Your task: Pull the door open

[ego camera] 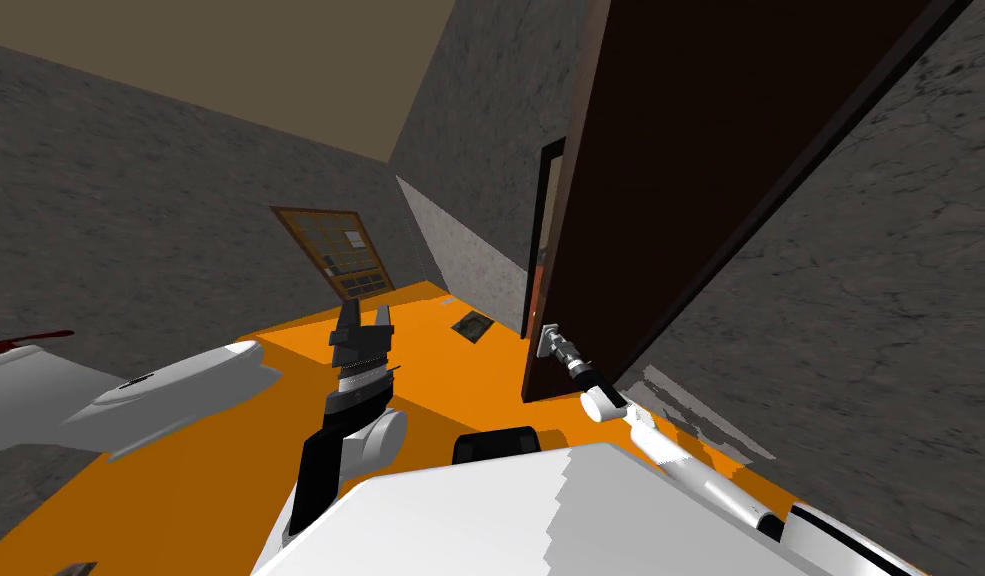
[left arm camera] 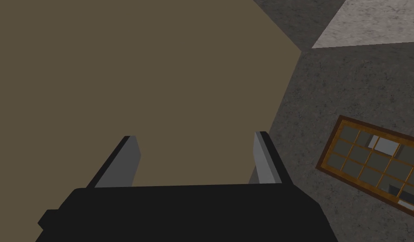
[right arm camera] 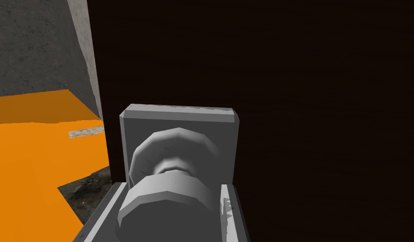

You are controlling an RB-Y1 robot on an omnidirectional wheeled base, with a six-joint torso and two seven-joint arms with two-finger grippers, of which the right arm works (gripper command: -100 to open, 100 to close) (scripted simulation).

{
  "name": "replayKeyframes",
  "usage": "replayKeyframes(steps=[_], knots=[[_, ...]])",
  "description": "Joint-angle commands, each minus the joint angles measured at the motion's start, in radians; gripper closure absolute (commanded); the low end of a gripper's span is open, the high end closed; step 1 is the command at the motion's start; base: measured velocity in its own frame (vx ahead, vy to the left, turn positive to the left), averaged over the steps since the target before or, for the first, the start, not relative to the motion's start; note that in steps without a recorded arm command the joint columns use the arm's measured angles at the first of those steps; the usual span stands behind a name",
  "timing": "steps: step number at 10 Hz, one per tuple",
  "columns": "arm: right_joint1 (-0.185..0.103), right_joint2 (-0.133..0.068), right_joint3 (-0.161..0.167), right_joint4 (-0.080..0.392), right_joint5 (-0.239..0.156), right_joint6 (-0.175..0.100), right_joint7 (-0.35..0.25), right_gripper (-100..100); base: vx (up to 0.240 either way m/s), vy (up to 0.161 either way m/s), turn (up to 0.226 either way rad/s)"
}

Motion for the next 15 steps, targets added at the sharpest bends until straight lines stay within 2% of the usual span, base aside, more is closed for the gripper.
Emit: replayKeyframes(steps=[1, 7, 9, 11, 12, 13, 15], knots=[[0.026, -0.041, 0.028, -0.029, 0.015, -0.040, -0.027, 100, -0.003, -0.011, -0.126], [0.135, -0.209, 0.171, -0.134, 0.083, -0.197, -0.142, 100, 0.003, -0.034, -0.127], [0.164, -0.254, 0.209, -0.161, 0.101, -0.239, -0.172, 100, -0.008, -0.055, -0.102], [0.182, -0.282, 0.233, -0.179, 0.112, -0.265, -0.191, 100, -0.006, -0.051, -0.067], [0.179, -0.268, 0.229, -0.176, 0.110, -0.251, -0.178, 100, -0.008, -0.013, -0.004], [0.182, -0.282, 0.242, -0.165, 0.121, -0.282, -0.192, 100, 0.010, -0.002, -0.028], [0.184, -0.299, 0.258, -0.149, 0.136, -0.325, -0.210, 100, 0.021, 0.004, -0.042]])
